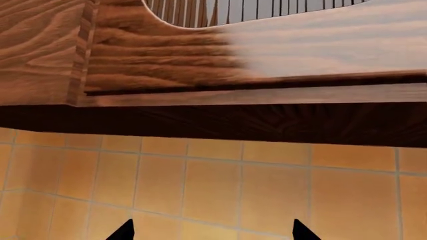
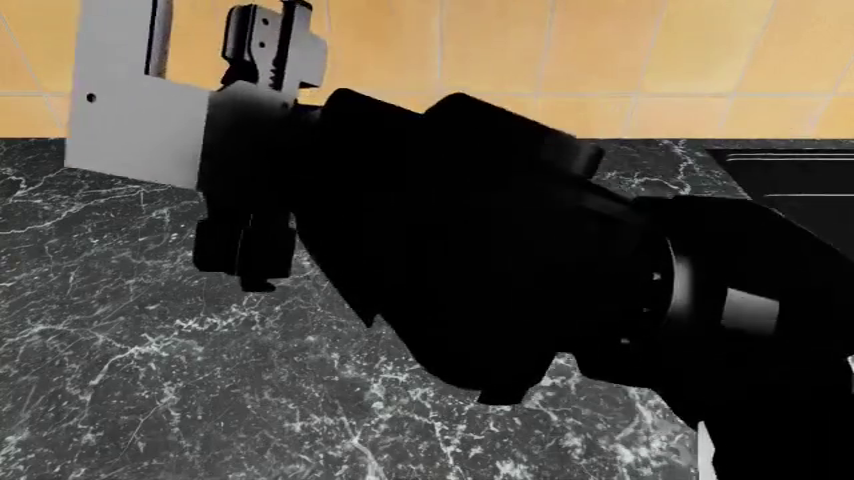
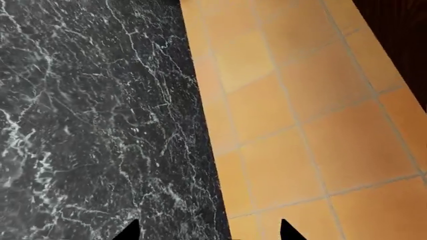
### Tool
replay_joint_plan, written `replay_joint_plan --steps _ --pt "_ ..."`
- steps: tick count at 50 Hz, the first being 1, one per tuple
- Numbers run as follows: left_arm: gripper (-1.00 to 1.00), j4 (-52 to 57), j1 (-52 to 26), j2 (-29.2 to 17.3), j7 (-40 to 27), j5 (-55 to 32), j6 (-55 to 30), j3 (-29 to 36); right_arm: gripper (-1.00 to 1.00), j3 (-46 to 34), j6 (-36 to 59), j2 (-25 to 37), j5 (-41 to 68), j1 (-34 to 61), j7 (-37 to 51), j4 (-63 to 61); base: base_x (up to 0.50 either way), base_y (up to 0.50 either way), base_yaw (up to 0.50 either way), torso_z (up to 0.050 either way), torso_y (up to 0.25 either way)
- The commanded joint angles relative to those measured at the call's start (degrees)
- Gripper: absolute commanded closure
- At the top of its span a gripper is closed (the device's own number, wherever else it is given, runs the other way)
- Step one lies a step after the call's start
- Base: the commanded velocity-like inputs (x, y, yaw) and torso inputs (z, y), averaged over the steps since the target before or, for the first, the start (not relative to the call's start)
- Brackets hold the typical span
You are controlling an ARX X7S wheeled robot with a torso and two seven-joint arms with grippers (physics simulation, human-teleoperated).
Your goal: Pick and place the shaker into the drawer. Then close the cabinet.
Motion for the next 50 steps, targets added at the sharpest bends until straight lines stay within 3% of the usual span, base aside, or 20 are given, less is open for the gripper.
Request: replay_joint_plan --steps 1,4,12,20,26,37,50 --pt "-1.0 -0.39 0.38 1.08 0.06 0.25 0.84 1.15 -1.0 -20.67 -19.39 -0.23 30.46 21.06 20.25 8.18 0.0 0.0 0.0 0.0 0.0" --pt "-1.0 -0.35 0.45 1.22 0.17 0.39 0.69 1.18 -1.0 -25.69 -25.64 -0.23 34.54 27.44 21.8 8.89 0.0 0.0 0.0 0.0 0.0" --pt "-1.0 -1.12 -0.17 2.81 0.58 0.72 -0.44 0.9 -1.0 -26.4 -31.89 -0.24 37.68 39.34 22.89 9.51 0.0 0.0 0.0 0.0 0.0" --pt "-1.0 -1.4 0.4 3.25 0.63 0.96 0.03 0.99 -1.0 -16.62 -25.27 -0.23 29.55 39.78 21.93 10.07 0.0 0.0 0.0 0.0 0.0" --pt "-1.0 -1.07 0.66 3.43 0.45 1.05 0.01 1.02 -1.0 -10.47 -16.75 0.3 15.19 39.66 18.39 13.11 0.0 0.0 0.0 0.0 0.0" --pt "-1.0 -0.56 0.29 4.04 0.34 1.71 -1.55 1.0 -1.0 -7.84 -1.02 14.57 -3.82 39.34 17.49 19.38 0.0 0.0 0.0 0.0 0.0" --pt "-1.0 -0.12 -0.66 5.36 0.16 2.54 -4.52 1.09 -1.0 -9.71 3.54 26.85 -12.41 37.21 16.76 30.0 0.0 0.0 0.0 0.0 0.0"
